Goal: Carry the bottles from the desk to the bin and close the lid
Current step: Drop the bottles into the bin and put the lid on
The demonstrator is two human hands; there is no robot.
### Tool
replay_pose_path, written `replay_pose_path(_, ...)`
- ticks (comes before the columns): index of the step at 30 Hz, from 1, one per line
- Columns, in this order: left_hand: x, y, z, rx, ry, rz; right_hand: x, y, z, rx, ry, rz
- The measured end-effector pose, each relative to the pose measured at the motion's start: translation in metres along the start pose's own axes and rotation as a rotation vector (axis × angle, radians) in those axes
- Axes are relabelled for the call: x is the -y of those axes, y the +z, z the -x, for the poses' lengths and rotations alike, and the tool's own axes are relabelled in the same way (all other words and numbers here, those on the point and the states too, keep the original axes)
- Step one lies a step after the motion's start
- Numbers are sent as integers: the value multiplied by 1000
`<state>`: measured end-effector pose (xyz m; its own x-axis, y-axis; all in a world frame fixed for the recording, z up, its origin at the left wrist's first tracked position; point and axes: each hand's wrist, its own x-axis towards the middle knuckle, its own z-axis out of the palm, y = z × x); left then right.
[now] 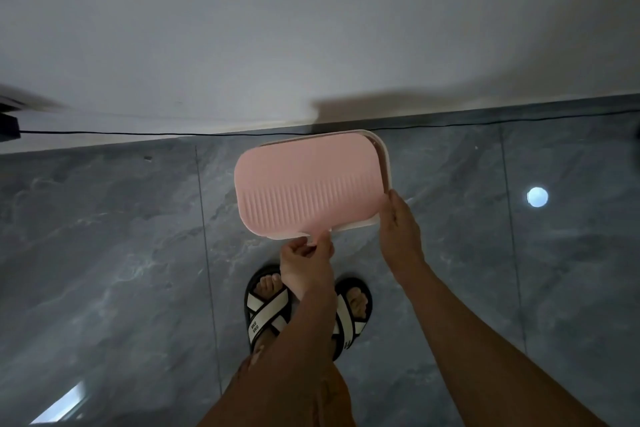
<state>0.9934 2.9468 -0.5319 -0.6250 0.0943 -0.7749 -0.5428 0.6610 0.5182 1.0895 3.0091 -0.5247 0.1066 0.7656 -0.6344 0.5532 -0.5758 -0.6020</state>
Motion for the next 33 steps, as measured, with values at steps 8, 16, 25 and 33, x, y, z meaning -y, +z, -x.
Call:
replay_pose_path(8, 1, 12, -12, -25, -41, -55, -2, 2, 0, -63, -29, 35)
replay_pose_path(16, -1, 16, -20, 52, -252, 73, -4, 4, -1, -91, -37, 32)
replay_pose_path(25, -4, 8, -39, 289, -304, 30, -6, 7, -5, -100, -23, 44)
replay_pose_path(33, -3, 2, -50, 246, -267, -51, -1, 9, 3, -84, -49, 75)
